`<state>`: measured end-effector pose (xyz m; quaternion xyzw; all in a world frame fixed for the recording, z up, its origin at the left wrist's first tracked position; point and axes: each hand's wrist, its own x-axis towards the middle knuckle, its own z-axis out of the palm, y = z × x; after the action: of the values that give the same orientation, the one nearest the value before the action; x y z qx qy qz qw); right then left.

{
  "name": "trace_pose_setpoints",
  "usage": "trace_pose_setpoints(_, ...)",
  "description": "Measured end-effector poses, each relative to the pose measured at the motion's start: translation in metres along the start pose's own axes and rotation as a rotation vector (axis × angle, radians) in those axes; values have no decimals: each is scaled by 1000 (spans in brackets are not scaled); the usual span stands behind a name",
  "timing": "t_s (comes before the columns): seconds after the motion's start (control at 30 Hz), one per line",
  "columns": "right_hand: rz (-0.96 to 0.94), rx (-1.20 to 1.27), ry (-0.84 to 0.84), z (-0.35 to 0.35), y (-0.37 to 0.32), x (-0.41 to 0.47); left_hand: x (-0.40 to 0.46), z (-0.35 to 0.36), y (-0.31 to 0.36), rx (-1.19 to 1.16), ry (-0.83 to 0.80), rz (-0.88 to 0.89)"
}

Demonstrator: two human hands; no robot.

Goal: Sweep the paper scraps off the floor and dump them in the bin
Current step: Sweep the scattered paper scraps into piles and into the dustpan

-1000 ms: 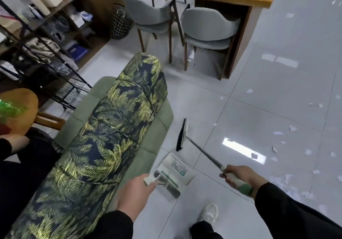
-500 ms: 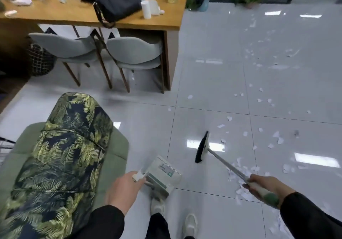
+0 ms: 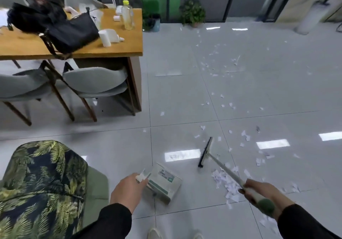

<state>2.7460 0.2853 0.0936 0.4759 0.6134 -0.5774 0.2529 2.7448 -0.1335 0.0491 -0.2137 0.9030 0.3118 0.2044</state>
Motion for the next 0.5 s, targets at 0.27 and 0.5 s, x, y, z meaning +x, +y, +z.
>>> trace_pose_setpoints(0.27, -1, 137, -129, 131, -46, -6, 38, -55, 4, 90, -21, 60)
trace_pose_setpoints(0.5, 8, 68, -337, 242, -114, 36, 83, -95, 11, 160, 4, -15)
